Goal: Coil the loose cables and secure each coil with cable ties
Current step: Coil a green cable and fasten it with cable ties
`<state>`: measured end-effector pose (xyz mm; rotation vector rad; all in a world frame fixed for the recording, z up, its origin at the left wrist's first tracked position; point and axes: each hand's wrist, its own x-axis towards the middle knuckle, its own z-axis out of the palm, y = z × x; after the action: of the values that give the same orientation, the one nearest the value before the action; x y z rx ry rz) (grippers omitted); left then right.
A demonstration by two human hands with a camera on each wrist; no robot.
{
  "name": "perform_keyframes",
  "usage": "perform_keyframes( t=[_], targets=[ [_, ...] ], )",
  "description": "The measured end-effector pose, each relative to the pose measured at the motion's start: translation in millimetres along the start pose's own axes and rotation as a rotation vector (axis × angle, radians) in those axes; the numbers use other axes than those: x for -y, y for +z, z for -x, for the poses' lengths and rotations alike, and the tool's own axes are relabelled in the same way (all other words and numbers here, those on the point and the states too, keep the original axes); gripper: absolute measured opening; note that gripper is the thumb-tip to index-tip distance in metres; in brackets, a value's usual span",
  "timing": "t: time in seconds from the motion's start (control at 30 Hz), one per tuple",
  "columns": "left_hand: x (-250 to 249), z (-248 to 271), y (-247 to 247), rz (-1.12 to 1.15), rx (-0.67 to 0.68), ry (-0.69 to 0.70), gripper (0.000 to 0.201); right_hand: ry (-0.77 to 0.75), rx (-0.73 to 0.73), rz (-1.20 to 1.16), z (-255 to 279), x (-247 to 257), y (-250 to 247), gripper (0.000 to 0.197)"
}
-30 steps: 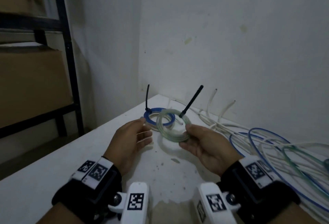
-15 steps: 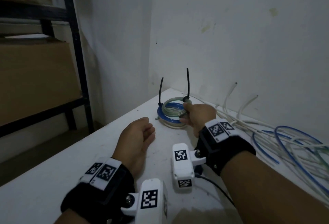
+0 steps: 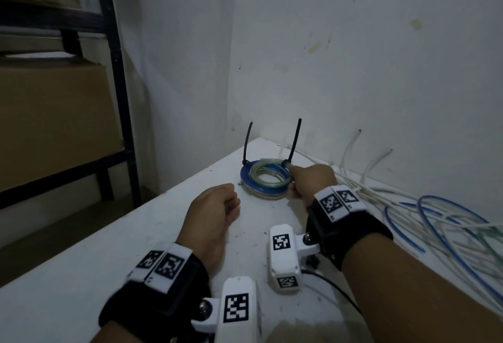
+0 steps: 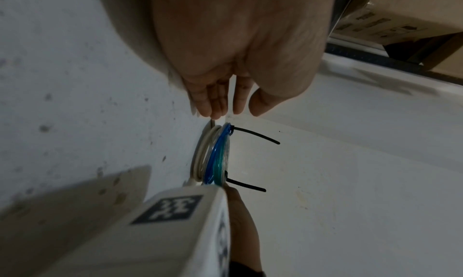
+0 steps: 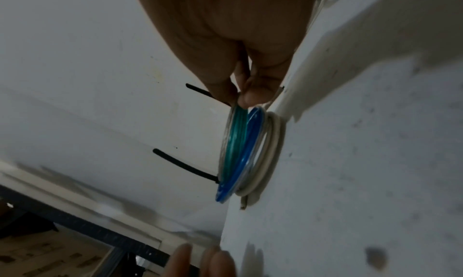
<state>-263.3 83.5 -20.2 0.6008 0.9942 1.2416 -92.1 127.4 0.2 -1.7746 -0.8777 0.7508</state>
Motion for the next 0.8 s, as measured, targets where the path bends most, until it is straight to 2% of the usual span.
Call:
perform_keyframes(
  t=[0.1,0.17,0.3,0.37,0.5,0.57,0.8],
  targets=[
    [0,1,1,-0.004,0.000,0.001,0.010,0.072,0.041,-0.175,2,1,3,0.032],
    [0,1,1,-0.009,-0.004,0.002,0.010,0.092,0.057,-0.187,2,0,8,0.033],
    [0,2,1,-0.022,-0.002,0.004,0.011,0.007,-0.052,0.071,1,-5,12,0.045],
    [0,2,1,-0.028,-0.002,0.005,0.011,-0.022,-0.096,0.108,-2,-7,9,0.044],
    [-1,3,1,-0.032,-0.001,0.007,0.011,0.099,-0.060,-0.241,-4,-11,6,0.029],
    [-1,4,2,-0.038,-0.002,0.008,0.011,0.142,-0.048,-0.325,2,-10,12,0.027],
    [-1,4,3,-0.061,0.004,0.014,0.010,0.158,0.117,-0.286,16,0,21,0.031]
  ],
)
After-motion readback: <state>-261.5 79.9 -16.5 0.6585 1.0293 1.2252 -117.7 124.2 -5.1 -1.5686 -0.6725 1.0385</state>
